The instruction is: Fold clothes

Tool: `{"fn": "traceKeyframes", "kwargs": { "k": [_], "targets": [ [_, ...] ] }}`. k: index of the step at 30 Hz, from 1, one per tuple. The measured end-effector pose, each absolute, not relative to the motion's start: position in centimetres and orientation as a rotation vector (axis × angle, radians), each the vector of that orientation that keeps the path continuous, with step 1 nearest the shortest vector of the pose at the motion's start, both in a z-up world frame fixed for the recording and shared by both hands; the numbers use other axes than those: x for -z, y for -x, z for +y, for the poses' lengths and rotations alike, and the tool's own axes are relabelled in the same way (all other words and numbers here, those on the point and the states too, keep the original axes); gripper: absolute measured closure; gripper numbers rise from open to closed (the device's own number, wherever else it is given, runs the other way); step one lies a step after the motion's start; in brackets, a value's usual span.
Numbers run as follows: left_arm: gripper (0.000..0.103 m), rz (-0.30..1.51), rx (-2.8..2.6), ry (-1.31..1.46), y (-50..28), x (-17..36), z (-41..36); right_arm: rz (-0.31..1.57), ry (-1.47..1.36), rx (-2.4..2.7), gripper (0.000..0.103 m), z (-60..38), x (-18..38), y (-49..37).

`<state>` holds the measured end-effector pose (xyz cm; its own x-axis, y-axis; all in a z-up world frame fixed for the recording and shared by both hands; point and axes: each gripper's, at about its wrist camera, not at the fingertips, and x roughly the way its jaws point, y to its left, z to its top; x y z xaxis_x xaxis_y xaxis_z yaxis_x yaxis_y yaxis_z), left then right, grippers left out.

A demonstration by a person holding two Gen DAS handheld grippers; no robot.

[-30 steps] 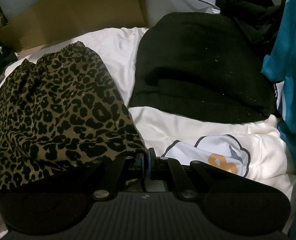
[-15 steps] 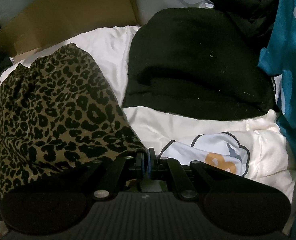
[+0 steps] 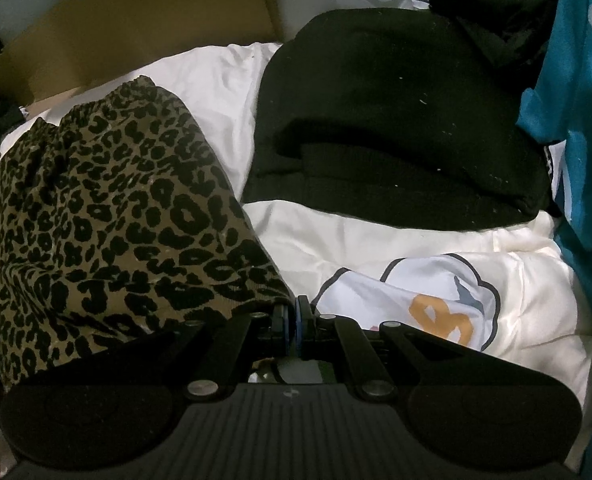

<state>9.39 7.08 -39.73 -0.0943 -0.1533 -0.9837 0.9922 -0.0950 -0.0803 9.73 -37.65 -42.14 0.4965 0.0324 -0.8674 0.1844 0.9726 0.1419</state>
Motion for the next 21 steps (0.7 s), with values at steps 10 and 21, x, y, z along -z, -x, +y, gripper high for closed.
{"fn": "traceKeyframes", "kwargs": {
  "k": [10,21],
  "targets": [
    [0.102,1.201,1.443,-0.911,-12.4,37.9,9.8,1.039,-0.272,0.131,0.101,-38.5,41.8,-9.5],
    [0.102,1.246,1.536,-0.899,-11.9,38.6,13.7,1.083,-0.323,0.166,0.101,-39.3,42.4,-8.7]
  ]
}}
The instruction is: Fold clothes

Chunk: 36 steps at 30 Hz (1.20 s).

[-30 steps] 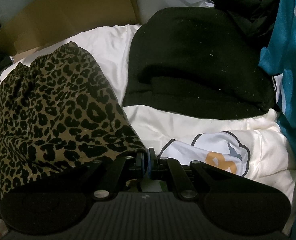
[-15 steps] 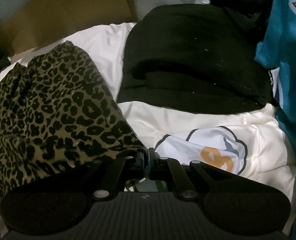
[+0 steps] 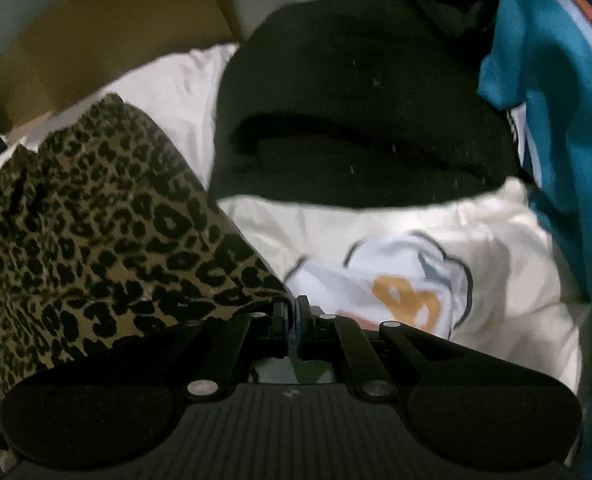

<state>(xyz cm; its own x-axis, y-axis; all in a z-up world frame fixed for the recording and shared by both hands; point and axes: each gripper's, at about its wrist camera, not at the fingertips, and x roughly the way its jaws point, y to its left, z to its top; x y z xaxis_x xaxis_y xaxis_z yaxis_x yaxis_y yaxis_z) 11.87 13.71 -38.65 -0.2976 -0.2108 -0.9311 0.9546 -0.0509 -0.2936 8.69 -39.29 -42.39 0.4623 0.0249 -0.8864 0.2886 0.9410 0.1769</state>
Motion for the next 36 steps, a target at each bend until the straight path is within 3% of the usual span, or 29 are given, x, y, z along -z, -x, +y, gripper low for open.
{"fn": "traceKeyframes", "kwargs": {
  "k": [9,10,11,13,22,24,26,28,36],
  "targets": [
    [0.102,1.224,1.560,-0.930,-11.6,39.0,14.8,1.075,-0.437,0.247,0.096,-41.0,40.6,-6.5],
    [0.102,1.221,1.564,-0.930,-11.9,38.6,15.3,1.055,-0.467,0.244,0.088,-41.2,40.3,-6.5],
    [0.102,1.218,1.567,-0.933,-11.9,38.5,15.4,1.039,-0.484,0.237,0.067,-41.1,40.1,-6.8],
    [0.102,1.213,1.573,-0.941,-11.8,38.5,15.4,1.024,-0.497,0.222,0.049,-40.9,40.2,-7.5],
    [0.102,1.201,1.602,-0.962,-11.1,39.2,14.4,1.066,-0.595,0.173,0.055,-40.8,43.9,-9.5],
    [0.102,1.190,1.611,-0.969,-11.1,39.1,14.5,1.072,-0.617,0.165,0.063,-41.0,44.0,-9.4],
    [0.102,1.172,1.622,-0.983,-10.9,39.0,14.5,1.093,-0.611,0.147,0.084,-40.6,44.0,-9.3],
    [0.102,1.163,1.630,-0.986,-10.7,39.0,14.4,1.119,-0.601,0.127,0.098,-40.2,43.8,-9.4],
    [0.102,1.177,1.657,-0.946,-10.8,38.1,14.2,1.094,-0.502,0.159,0.102,-39.8,41.3,-9.2]
  ]
}}
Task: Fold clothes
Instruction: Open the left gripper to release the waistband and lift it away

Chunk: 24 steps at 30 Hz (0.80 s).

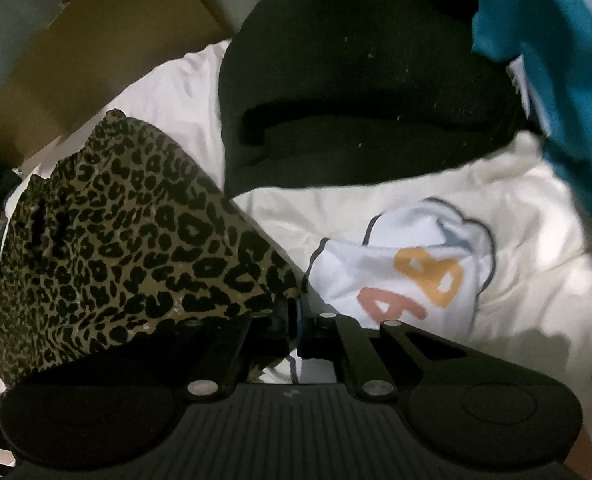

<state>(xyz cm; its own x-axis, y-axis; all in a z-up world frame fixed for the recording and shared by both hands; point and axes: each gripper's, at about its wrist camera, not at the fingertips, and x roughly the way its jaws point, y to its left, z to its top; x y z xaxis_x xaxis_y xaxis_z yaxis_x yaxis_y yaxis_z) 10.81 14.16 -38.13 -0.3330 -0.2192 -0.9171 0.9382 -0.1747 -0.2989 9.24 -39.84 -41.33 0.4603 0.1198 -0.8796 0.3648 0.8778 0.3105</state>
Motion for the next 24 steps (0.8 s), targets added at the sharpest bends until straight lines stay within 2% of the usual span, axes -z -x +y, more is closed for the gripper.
{"fn": "traceKeyframes", "kwargs": {
  "k": [9,13,16,18,20,22,24],
  "targets": [
    [0.102,1.221,1.678,-0.892,-10.4,38.0,13.6,1.095,-0.447,0.216,0.103,-40.1,40.5,-9.6],
    [0.102,1.310,1.629,-0.891,-10.7,40.2,13.2,1.121,-0.469,0.211,0.103,-39.8,42.0,-9.4],
    [0.100,1.365,1.608,-0.869,-11.4,40.4,12.7,1.133,-0.497,0.192,0.099,-40.5,41.8,-9.1],
    [0.097,1.380,1.601,-0.845,-12.1,39.9,12.7,1.153,-0.499,0.134,0.092,-41.1,40.9,-8.8],
    [0.086,1.385,1.598,-0.801,-13.0,39.3,13.1,1.185,-0.435,0.050,0.062,-41.2,39.7,-8.6],
    [0.086,1.407,1.591,-0.748,-14.1,38.8,13.5,1.208,-0.344,0.018,0.056,-41.1,38.6,-8.4],
    [0.086,1.431,1.567,-0.730,-15.0,38.5,13.9,1.221,-0.338,0.011,0.056,-41.3,37.9,-8.3]
  ]
}}
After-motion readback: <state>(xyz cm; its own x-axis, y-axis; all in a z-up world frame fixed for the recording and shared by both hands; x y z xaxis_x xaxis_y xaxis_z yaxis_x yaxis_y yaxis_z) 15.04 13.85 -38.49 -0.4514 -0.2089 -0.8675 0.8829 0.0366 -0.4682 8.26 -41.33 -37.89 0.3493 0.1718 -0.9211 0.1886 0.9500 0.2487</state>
